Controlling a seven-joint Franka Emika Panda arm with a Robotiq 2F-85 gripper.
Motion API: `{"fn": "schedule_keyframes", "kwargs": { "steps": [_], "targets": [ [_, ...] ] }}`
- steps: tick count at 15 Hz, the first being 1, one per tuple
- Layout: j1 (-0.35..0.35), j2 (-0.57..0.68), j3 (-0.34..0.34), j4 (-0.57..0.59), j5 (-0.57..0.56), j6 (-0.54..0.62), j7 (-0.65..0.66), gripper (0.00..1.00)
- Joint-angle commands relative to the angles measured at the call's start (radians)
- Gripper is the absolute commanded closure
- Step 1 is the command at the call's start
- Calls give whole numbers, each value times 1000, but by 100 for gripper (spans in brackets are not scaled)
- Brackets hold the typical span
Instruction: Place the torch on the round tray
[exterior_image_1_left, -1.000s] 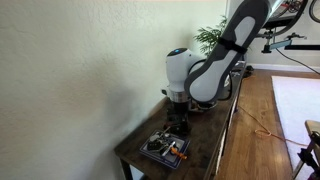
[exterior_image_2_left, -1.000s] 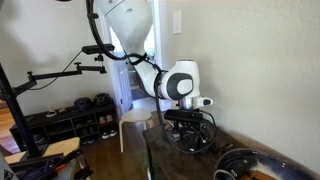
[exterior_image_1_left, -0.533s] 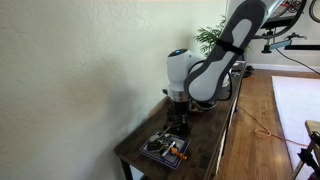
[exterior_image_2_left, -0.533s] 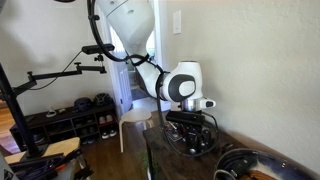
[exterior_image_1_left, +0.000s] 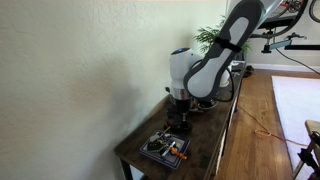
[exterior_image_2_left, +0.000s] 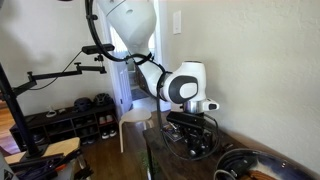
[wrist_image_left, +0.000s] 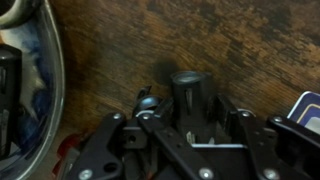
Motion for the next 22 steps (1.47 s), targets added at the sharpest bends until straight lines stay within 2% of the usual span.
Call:
{"fn": "schedule_keyframes", "kwargs": {
  "steps": [1,11,12,13,17,22],
  "targets": [
    [-27,-53,4,-65,18,22,-23,78],
    [-21,-155,4,-95,9,-9,-33,78],
    [-22,-157,5,-90,10,-23,-38,28],
    [-24,-154,7,-86,14,-31,-43,27],
    [-22,-137,7,-78,22,-64,-33,3],
    [-26,-117,15,-74,45,-97,-35,0]
  ]
}}
